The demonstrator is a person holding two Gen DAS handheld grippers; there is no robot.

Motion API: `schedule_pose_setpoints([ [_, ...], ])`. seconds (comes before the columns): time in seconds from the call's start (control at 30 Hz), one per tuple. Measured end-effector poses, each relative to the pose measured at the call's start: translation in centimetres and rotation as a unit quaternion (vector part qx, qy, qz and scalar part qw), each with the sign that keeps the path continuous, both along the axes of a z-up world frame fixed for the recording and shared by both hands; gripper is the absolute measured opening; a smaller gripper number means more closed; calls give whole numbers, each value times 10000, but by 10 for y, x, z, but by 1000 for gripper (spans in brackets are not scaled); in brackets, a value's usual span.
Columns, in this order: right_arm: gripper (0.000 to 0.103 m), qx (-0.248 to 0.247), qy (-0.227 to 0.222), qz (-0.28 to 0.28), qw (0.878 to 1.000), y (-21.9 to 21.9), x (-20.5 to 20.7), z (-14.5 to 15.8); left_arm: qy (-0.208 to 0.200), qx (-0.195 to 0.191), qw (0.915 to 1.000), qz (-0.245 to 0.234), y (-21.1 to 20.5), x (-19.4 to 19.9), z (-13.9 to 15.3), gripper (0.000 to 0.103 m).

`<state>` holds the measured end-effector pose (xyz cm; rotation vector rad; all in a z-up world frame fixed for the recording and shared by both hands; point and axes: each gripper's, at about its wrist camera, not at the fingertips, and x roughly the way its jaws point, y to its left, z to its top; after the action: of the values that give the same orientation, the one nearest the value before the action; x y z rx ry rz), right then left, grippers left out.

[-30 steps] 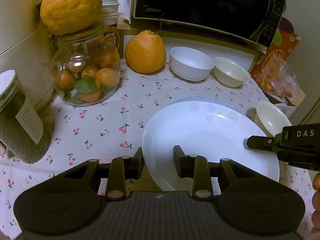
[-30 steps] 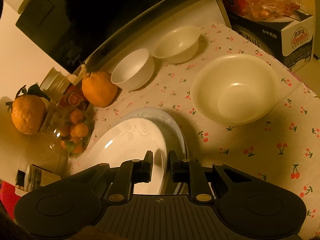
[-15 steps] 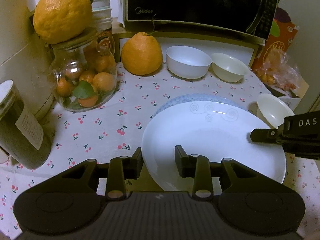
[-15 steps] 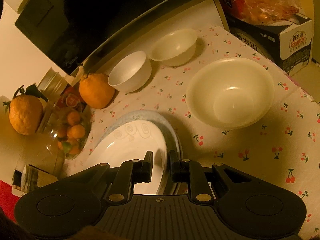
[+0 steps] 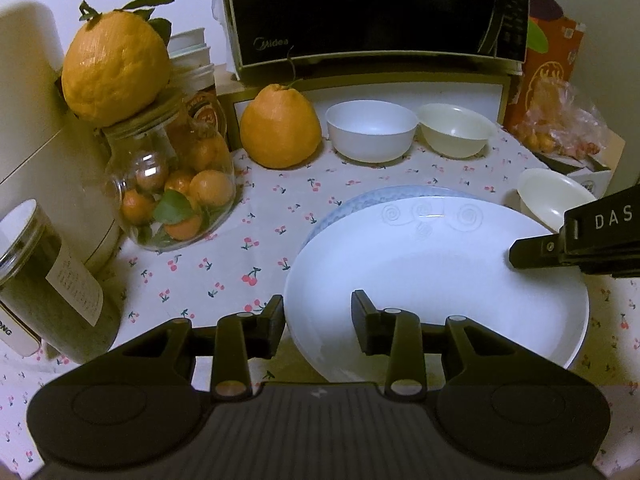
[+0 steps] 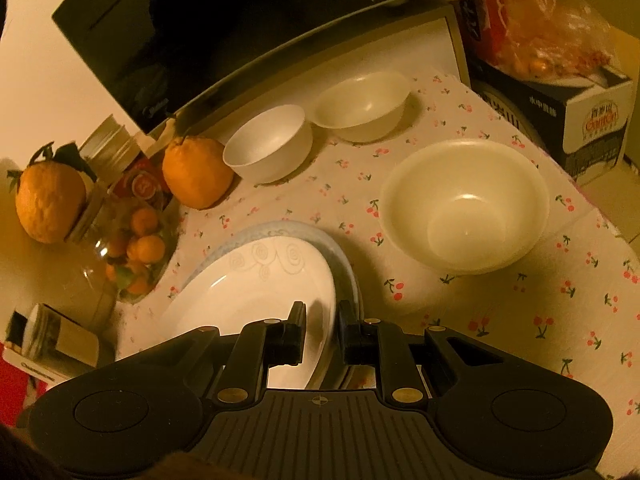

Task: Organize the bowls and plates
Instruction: 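Lower the white swirl plate onto the blue plate stack with both grippers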

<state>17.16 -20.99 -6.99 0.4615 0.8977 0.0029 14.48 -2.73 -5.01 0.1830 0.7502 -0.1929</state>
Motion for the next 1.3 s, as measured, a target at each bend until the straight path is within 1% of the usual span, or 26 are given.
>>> schedule_pose_setpoints([
  [0.33, 15, -544, -124, 251, 9981, 11, -3, 4, -149, 255, 9995, -92, -5, -3, -1, 33],
  [0.5, 15, -641, -168, 311, 9973, 14, -4, 5, -187, 318, 9993, -117, -6, -4, -1, 33],
  [0.6, 15, -550, -144, 293, 9980, 11, -3, 5, -193, 336, 9992, -130, -6, -5, -1, 33],
  [0.8, 11, 92, -10, 29, 10000, -6, -1, -1, -60, 182, 9998, -87, -3, -2, 1, 32],
  [0.97, 10, 50, -28, 40, 10000, -5, -1, 0, 170, -107, 9998, -6, 3, 1, 3, 33],
  [1.13, 10, 39, -32, 16, 10000, -5, 0, 2, 478, -538, 9972, 207, 13, 5, 5, 34],
  [1.23, 10, -15, -51, 35, 10000, -5, 1, 2, 565, -594, 9964, 231, 15, 5, 4, 35],
  [1.3, 10, -30, -58, 43, 10000, -5, 1, 3, 546, -504, 9970, 225, 13, 5, 4, 36],
])
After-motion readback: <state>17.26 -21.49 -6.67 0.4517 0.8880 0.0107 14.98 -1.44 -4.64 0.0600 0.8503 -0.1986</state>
